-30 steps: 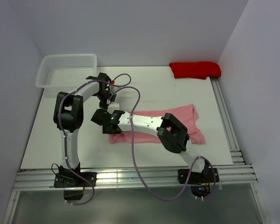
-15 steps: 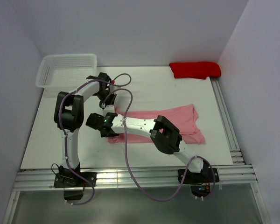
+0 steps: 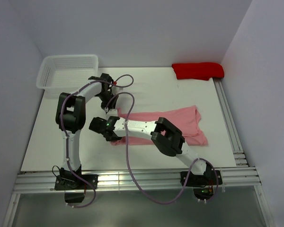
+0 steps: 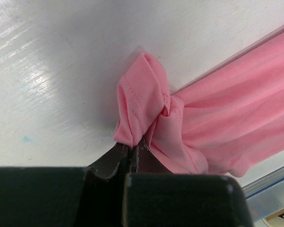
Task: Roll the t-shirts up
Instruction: Roll the tshirt
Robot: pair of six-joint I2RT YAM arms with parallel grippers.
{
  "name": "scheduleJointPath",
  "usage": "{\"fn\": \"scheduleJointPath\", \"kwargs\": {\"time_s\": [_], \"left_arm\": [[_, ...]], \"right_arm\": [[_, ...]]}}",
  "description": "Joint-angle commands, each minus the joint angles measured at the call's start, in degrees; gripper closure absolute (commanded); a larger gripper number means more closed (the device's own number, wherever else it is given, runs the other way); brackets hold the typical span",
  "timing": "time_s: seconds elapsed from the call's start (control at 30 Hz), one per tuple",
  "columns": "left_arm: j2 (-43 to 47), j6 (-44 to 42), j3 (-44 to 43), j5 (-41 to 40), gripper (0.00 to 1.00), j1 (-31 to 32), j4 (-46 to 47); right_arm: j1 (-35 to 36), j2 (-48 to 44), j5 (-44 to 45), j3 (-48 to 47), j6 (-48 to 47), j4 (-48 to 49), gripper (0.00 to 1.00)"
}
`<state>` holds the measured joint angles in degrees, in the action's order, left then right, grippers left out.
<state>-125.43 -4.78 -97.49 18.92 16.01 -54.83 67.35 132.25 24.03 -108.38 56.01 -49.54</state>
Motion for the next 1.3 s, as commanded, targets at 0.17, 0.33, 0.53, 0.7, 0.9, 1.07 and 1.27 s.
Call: {"fn": "scheduleJointPath", "kwargs": {"time_s": [0.17, 0.33, 0.53, 0.7, 0.9, 1.07, 1.27], "left_arm": [[0.01, 1.08, -2.35, -4.15, 0.94, 0.60, 0.16], [1.06, 0.73, -2.70, -4.24, 0.78, 0.60, 0.16], [2.64, -0.50, -4.28, -1.08, 0.57, 0.60, -0.37], [3.87, -1.73, -7.44, 2.35, 0.43, 0.43, -2.12], [5.89, -4.36, -8.24, 7.70, 0.39, -0.89, -4.67], [8.08, -9.01, -4.38, 13.86, 0.38, -4.84, -6.78], [9.85, -12.53, 4.49, 15.71, 0.36, -7.92, -4.15]], "right_arm": [[0.68, -2.25, -4.43, 6.59, 2.26, 8.30, 0.85], [-0.11, -11.47, -7.94, 22.37, 4.63, 27.45, 0.90], [-1.78, -19.12, -11.81, 38.91, 10.52, 48.37, 0.94], [-3.28, -22.73, -13.92, 51.83, 17.02, 67.53, 0.95], [-5.30, -22.03, -17.35, 61.51, 23.60, 85.53, 0.96], [-6.79, -18.79, -19.89, 66.62, 29.23, 98.13, 0.97], [-7.15, -17.20, -20.60, 67.24, 30.65, 101.13, 0.97]]}}
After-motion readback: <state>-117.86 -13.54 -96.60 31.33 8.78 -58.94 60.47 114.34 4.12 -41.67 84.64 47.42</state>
